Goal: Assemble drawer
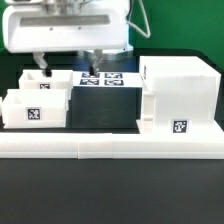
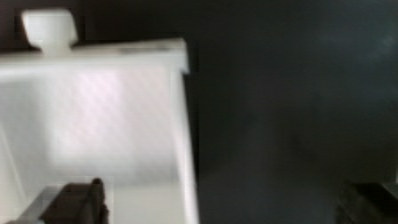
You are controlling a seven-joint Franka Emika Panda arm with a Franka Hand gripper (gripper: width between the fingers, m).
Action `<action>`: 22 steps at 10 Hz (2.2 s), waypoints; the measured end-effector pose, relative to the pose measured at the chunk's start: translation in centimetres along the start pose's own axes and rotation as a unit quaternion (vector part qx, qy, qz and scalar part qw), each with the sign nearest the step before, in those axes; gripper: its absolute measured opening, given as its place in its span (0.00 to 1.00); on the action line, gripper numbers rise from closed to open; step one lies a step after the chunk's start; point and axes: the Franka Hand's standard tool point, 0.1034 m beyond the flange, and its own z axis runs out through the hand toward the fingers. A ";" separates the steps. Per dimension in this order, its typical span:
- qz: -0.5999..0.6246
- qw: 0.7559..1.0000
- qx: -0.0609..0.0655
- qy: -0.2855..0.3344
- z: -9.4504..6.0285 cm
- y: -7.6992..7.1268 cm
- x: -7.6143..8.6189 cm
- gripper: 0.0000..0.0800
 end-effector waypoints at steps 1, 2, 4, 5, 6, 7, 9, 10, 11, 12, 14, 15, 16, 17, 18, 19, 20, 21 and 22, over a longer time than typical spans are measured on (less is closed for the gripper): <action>0.001 1.000 -0.003 -0.004 0.9 0.2 -0.3 0.81; 0.000 1.000 -0.008 -0.002 1.6 0.5 -0.3 0.81; -0.010 1.000 -0.022 0.007 3.1 1.1 -0.3 0.81; -0.013 0.999 -0.029 0.012 4.0 1.3 -0.3 0.81; -0.014 0.999 -0.033 0.011 4.9 1.4 -0.5 0.81; -0.014 0.999 -0.036 0.010 5.4 1.5 -0.7 0.81; -0.016 0.999 -0.037 0.010 5.8 1.3 -0.9 0.81; -0.016 0.999 -0.037 0.010 5.8 1.2 -0.9 0.81; -0.016 0.999 -0.037 0.010 5.8 1.2 -0.9 0.81; -0.015 0.999 -0.037 0.010 5.8 1.2 -0.9 0.66; -0.015 0.999 -0.037 0.010 5.8 1.2 -0.9 0.43; -0.015 0.999 -0.037 0.010 5.8 1.2 -0.9 0.21; -0.015 0.999 -0.037 0.010 5.8 1.2 -0.9 0.07; -0.016 0.999 -0.037 0.010 5.8 1.2 -0.9 0.07; -0.016 0.999 -0.037 0.010 5.8 1.2 -0.9 0.05; -0.016 0.999 -0.037 0.010 5.8 1.2 -0.9 0.05; -0.016 0.999 -0.037 0.010 5.8 1.2 -0.9 0.05; -0.016 0.999 -0.037 0.010 5.8 1.3 -0.9 0.05; -0.016 0.999 -0.037 0.010 5.8 1.2 -0.9 0.05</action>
Offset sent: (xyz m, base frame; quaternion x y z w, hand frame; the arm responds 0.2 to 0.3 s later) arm 0.0005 0.0007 -0.0293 0.0036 0.0409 -0.0326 0.9986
